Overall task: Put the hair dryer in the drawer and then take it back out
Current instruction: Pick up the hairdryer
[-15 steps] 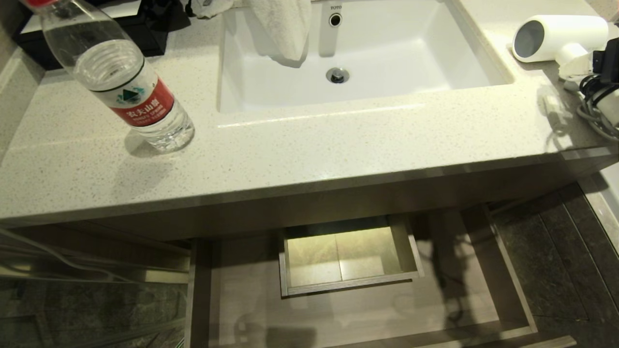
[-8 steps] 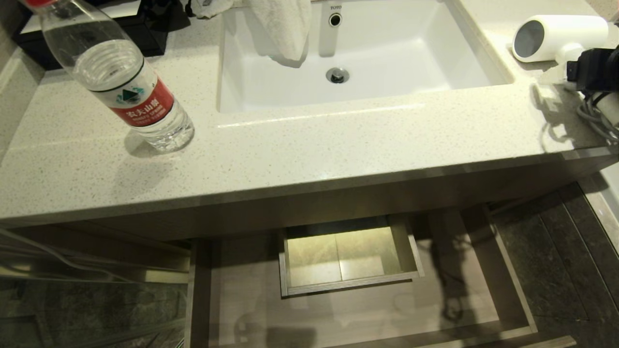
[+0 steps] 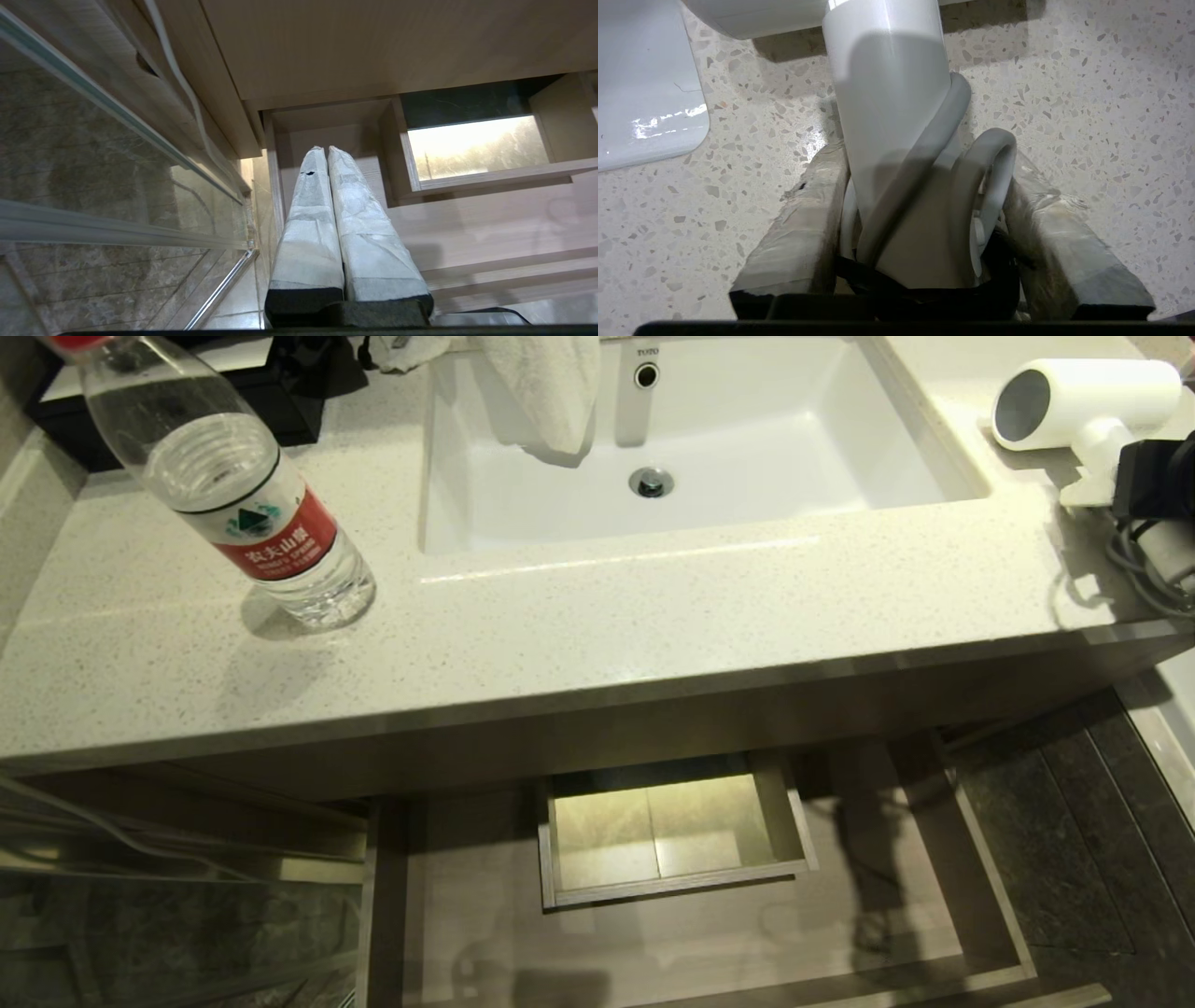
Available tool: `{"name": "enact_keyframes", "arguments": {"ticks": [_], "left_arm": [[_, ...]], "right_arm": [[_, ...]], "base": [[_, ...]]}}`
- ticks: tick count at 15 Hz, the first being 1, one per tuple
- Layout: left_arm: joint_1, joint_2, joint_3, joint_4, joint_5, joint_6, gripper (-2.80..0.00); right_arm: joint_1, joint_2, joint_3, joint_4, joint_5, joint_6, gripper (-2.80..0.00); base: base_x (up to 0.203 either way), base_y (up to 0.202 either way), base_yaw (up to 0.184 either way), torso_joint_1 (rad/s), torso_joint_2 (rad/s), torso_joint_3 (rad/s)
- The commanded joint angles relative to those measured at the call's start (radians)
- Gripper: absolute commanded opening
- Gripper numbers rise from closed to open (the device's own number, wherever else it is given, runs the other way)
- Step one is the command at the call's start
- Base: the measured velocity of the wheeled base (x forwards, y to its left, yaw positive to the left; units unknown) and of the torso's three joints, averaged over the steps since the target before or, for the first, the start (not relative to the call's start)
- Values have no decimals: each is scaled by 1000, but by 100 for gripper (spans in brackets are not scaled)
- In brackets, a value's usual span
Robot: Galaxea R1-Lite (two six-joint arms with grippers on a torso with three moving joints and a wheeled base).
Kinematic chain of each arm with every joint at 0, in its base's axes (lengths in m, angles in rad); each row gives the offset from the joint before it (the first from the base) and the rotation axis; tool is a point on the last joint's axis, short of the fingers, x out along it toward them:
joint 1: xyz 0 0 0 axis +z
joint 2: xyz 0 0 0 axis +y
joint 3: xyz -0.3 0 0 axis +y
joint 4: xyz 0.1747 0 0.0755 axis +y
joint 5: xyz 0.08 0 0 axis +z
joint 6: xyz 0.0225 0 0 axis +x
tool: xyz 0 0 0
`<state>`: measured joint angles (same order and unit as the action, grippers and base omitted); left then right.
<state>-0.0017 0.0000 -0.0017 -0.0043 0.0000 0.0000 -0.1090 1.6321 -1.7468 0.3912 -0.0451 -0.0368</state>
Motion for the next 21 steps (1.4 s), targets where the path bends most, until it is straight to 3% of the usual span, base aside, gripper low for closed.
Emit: {"name": "enact_keyframes", "arguments": {"ticks": [1, 6, 11, 18, 21], "left_arm": [[0, 0, 0, 0, 0, 0, -280], [0, 2, 0, 0, 0, 0, -280], [0, 2, 0, 0, 0, 0, -280], [0, 0, 0, 0, 0, 0, -280], [0, 2, 0, 0, 0, 0, -280]], "right_arm": [[-15, -9, 3, 4, -2, -2, -280], [-17, -106, 28, 16, 2, -15, -280], [-15, -263, 152, 20, -3, -100, -280], [-16, -338, 164, 109, -15, -104, -280], [-17, -363, 162, 115, -79, -101, -280]], "base": [[0, 0, 0, 0, 0, 0], [0, 0, 0, 0, 0, 0], [0, 0, 0, 0, 0, 0], [0, 0, 0, 0, 0, 0], [0, 0, 0, 0, 0, 0]]}}
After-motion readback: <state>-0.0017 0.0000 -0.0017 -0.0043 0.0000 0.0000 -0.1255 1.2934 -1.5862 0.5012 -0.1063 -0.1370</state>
